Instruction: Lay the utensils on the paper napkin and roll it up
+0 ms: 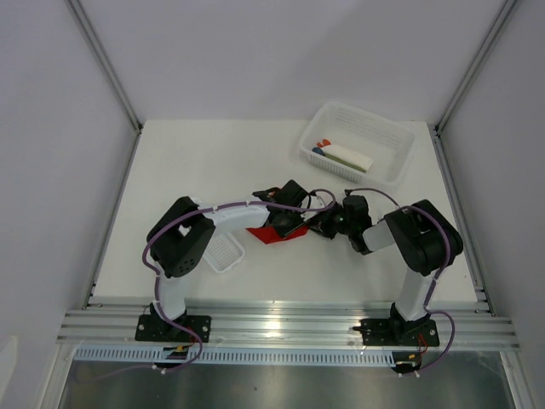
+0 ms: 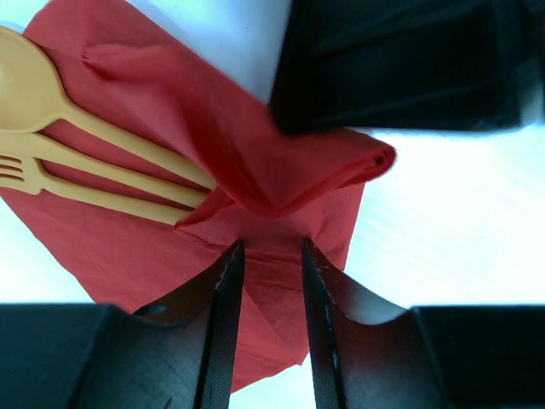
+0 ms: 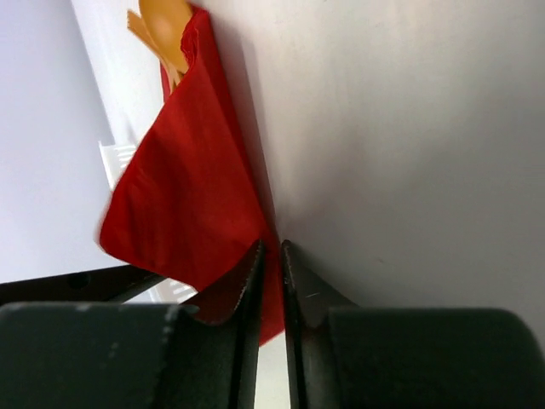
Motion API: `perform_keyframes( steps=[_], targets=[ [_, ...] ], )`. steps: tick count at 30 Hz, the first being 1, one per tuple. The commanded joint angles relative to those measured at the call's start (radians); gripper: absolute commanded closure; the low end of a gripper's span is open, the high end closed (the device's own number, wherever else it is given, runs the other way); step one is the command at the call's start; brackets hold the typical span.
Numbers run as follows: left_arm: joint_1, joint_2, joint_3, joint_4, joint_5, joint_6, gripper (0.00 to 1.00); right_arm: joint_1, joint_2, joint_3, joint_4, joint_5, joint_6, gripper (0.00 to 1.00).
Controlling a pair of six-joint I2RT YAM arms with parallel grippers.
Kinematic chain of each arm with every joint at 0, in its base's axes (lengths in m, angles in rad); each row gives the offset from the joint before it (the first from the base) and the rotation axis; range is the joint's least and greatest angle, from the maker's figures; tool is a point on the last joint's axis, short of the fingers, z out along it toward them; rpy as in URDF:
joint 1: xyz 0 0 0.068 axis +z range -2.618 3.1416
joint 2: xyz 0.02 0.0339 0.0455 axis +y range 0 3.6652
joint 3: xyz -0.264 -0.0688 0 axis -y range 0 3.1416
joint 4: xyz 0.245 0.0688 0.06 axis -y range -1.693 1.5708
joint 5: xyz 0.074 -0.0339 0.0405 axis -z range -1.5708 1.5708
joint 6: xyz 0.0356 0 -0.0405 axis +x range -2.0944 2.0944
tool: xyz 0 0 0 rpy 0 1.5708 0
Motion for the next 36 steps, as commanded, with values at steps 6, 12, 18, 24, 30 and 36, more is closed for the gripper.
perform_keyframes(
  steps=[6,12,18,24,30,36],
  targets=[
    [0.006,0.004,0.023,-0.006,-0.008,0.0,0.62,-0.082,-0.152,-0.035,-0.182,0.081,-0.096,0.77],
    [0.006,0.002,0.026,-0.009,-0.011,0.006,0.6,-0.101,-0.171,-0.023,-0.2,0.084,-0.119,0.73],
    [0.006,-0.001,0.024,-0.009,-0.017,0.006,0.6,-0.127,-0.192,-0.044,-0.193,0.092,-0.098,0.71],
    [0.006,-0.001,0.023,-0.011,-0.018,0.004,0.6,-0.181,-0.27,-0.104,-0.217,0.116,-0.032,0.72],
    [0.006,-0.002,0.021,-0.011,-0.017,0.001,0.6,-0.182,-0.304,-0.109,-0.197,0.109,-0.018,0.64],
    [0.006,0.002,0.026,-0.014,-0.017,0.004,0.59,-0.119,-0.238,-0.069,-0.179,0.089,-0.011,0.54]
  ],
)
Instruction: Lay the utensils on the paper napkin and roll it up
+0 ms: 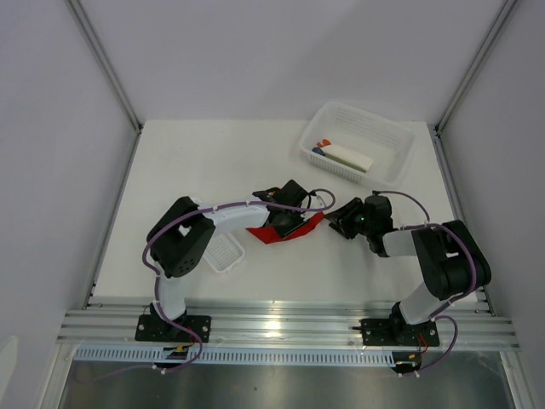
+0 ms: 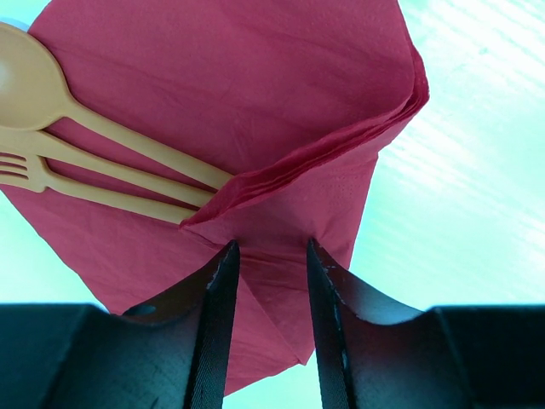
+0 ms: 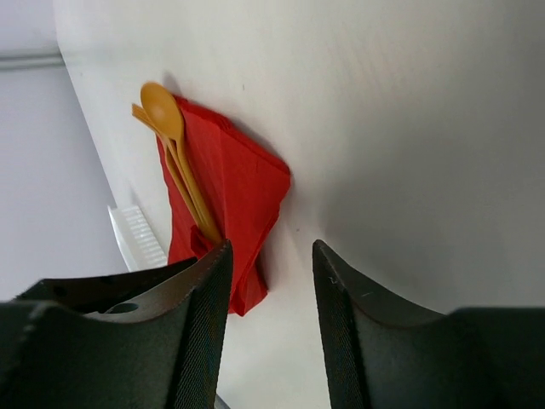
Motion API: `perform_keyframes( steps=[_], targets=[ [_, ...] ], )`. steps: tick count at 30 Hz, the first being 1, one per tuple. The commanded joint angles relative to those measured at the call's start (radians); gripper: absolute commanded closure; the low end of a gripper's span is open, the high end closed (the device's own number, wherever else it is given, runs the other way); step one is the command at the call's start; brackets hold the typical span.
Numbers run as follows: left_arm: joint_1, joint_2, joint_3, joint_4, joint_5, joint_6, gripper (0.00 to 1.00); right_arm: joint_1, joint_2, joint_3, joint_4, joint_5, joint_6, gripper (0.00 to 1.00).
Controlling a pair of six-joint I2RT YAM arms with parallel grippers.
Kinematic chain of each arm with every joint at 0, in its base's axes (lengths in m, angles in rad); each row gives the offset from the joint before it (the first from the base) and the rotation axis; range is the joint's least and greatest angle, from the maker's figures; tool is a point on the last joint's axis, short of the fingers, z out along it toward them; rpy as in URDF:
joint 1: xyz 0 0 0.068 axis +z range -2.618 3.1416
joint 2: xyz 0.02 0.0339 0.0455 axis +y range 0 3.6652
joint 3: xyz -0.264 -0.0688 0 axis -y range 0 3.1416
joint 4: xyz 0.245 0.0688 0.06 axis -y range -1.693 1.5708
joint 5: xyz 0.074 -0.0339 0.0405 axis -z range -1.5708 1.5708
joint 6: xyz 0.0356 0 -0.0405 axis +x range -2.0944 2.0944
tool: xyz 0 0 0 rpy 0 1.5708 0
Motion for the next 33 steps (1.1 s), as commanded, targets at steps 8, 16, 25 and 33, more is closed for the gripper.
perform_keyframes(
  steps=[8,16,25,33],
  targets=[
    [0.006,-0.004,0.027,-0.013,-0.018,0.009,0.56,0.083,0.092,0.07,0.043,-0.024,0.029,0.55],
    [0.006,-0.002,0.03,-0.013,-0.015,0.005,0.55,0.08,-0.135,0.018,-0.202,0.114,-0.117,0.69],
    [0.006,-0.004,0.027,-0.013,-0.013,0.004,0.55,0.215,-0.185,-0.039,-0.135,0.102,-0.077,1.0],
    [0.006,-0.002,0.028,-0.015,-0.015,0.005,0.54,0.256,-0.036,-0.007,0.116,0.026,-0.021,1.0]
  ],
)
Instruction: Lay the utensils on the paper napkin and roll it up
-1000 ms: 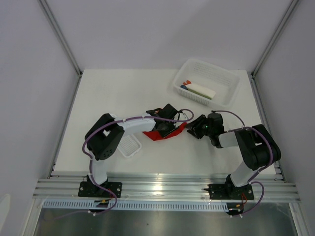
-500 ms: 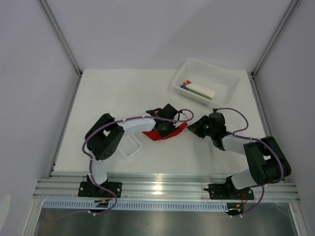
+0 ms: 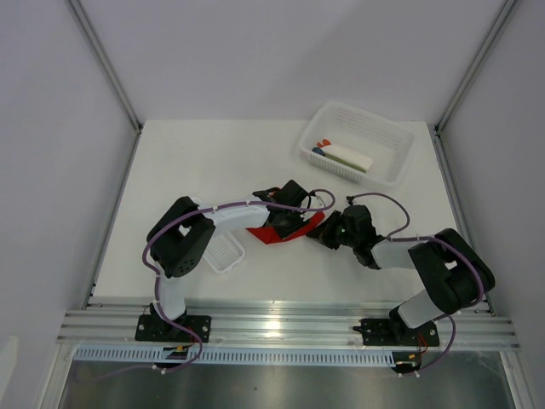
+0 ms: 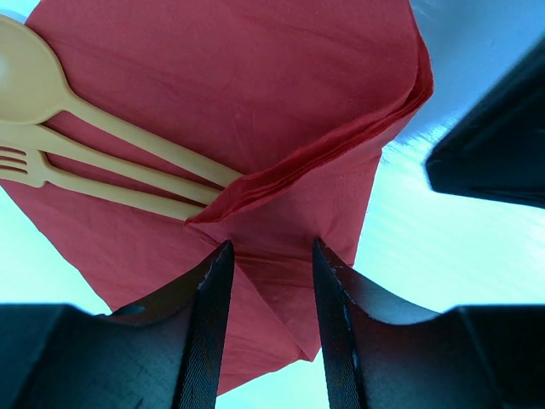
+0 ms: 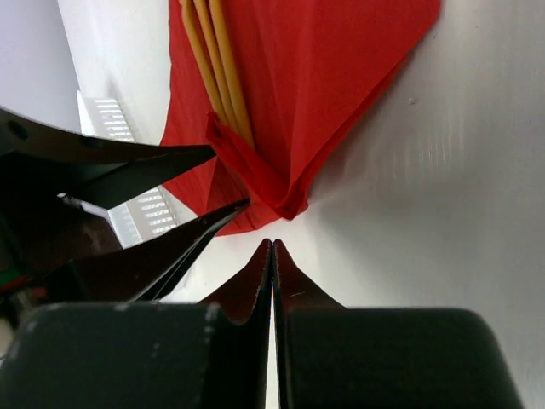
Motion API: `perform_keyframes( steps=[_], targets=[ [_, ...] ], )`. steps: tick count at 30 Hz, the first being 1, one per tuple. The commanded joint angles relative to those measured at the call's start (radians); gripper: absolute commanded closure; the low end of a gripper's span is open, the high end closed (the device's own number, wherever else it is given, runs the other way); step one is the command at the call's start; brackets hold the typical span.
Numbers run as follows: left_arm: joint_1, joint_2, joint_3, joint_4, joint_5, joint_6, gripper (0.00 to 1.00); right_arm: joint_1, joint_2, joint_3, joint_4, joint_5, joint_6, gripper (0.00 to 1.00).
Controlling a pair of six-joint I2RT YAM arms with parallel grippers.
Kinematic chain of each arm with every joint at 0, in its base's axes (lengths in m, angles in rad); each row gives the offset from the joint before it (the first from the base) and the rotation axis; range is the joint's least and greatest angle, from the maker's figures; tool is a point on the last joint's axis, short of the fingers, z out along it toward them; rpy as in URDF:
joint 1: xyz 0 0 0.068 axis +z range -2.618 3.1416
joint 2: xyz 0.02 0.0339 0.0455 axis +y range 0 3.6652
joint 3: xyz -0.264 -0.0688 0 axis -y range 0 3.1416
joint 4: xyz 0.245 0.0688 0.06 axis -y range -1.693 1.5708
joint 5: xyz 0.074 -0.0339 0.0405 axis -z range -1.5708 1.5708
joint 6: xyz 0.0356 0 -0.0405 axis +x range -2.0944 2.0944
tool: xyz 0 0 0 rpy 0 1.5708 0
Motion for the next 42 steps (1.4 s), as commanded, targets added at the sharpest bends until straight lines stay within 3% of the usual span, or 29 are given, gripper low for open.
perform_keyframes(
  steps=[1,8,18,25,38,40,42],
  targets=[
    [0.006,-0.002,0.025,-0.004,-0.006,0.005,0.54,0.006,0.065,0.043,0.142,-0.02,0.038,1.0],
    [0.004,-0.002,0.026,-0.007,-0.005,0.007,0.54,0.006,0.178,0.073,0.242,-0.026,0.069,1.0],
    [0.004,-0.002,0.028,-0.009,-0.006,0.013,0.54,-0.022,0.217,0.087,0.159,0.043,0.095,1.0],
    [0.006,-0.002,0.042,-0.018,-0.01,0.027,0.53,-0.04,0.289,0.088,0.176,0.008,0.113,1.0],
    [0.006,-0.08,0.088,-0.047,0.023,0.027,0.52,-0.042,0.274,0.088,0.11,0.017,0.11,1.0],
    [0.006,-0.097,0.092,-0.052,0.05,0.02,0.57,-0.041,0.275,0.09,0.108,0.015,0.11,1.0],
    [0.006,-0.111,0.086,-0.053,0.079,0.016,0.68,-0.041,0.275,0.093,0.107,0.012,0.109,1.0]
  ],
)
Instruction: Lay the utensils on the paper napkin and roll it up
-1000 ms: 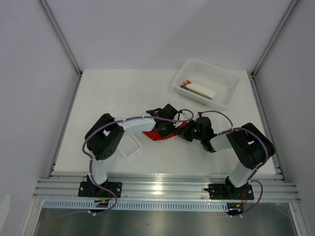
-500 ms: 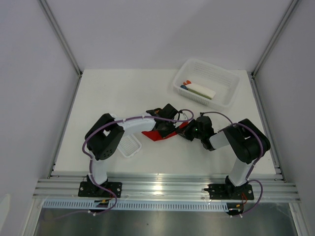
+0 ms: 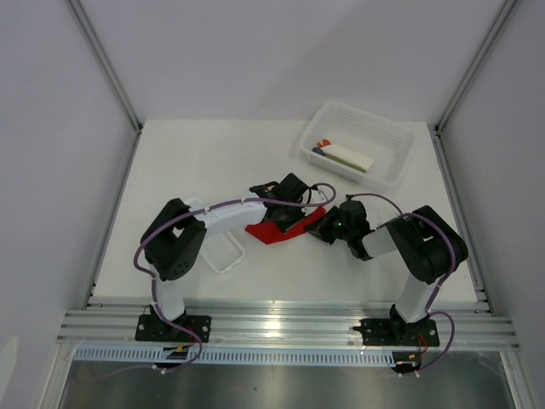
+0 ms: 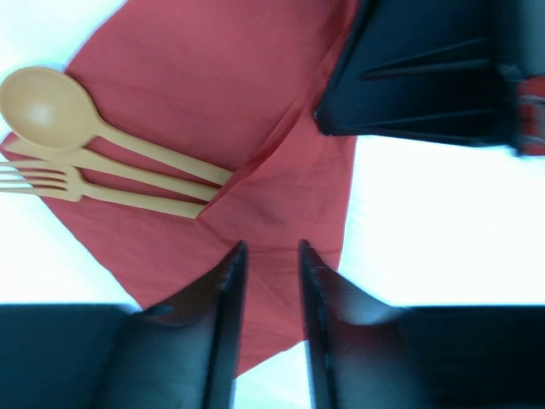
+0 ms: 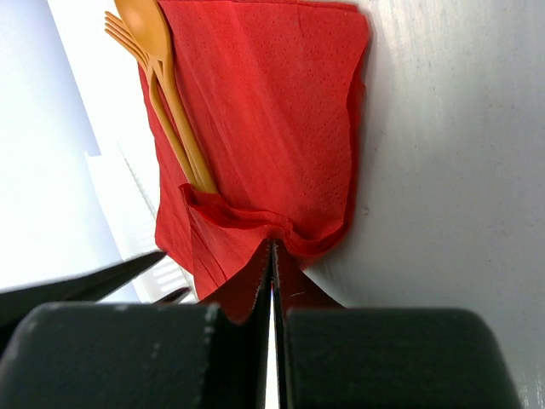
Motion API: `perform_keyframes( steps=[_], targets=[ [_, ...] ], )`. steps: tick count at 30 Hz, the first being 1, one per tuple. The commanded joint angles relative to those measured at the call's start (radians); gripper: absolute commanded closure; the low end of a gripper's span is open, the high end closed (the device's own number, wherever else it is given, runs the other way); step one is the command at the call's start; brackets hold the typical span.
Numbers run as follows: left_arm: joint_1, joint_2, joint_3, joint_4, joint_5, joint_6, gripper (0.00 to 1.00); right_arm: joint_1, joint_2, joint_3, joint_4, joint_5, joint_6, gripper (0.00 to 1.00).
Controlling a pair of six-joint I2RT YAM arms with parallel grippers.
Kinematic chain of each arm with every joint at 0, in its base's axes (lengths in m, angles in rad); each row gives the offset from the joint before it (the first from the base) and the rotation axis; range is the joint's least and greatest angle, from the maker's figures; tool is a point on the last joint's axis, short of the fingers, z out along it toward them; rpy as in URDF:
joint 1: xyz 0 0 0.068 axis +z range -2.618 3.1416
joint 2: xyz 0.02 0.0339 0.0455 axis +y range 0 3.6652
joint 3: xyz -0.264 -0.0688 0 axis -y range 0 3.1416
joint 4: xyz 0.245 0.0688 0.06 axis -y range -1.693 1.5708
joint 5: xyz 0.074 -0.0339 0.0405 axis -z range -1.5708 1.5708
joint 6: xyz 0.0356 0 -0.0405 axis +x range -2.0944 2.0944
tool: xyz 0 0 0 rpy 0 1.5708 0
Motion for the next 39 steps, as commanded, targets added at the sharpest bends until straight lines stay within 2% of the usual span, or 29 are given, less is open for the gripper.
perform_keyframes(
  steps=[1,5,6,8,12,39],
  targets=[
    [0.005,-0.075,0.04,-0.007,0.066,-0.004,0.71,0.0,0.01,0.012,-0.063,0.024,-0.009,1.0],
    [0.001,-0.053,0.022,-0.005,0.068,-0.011,0.79,-0.003,0.005,0.013,-0.068,0.025,-0.015,1.0],
    [-0.002,-0.049,0.015,-0.004,0.068,-0.009,0.86,-0.002,0.005,0.012,-0.071,0.028,-0.015,1.0],
    [-0.014,-0.041,0.003,0.006,0.068,0.005,0.91,-0.002,0.004,0.013,-0.073,0.028,-0.015,1.0],
    [-0.016,0.006,0.015,-0.028,0.045,-0.007,0.94,-0.004,-0.004,0.013,-0.08,0.033,-0.015,1.0],
    [0.018,0.03,-0.078,-0.102,0.049,-0.049,0.9,-0.011,-0.027,0.009,-0.109,0.041,-0.035,1.0]
  ],
)
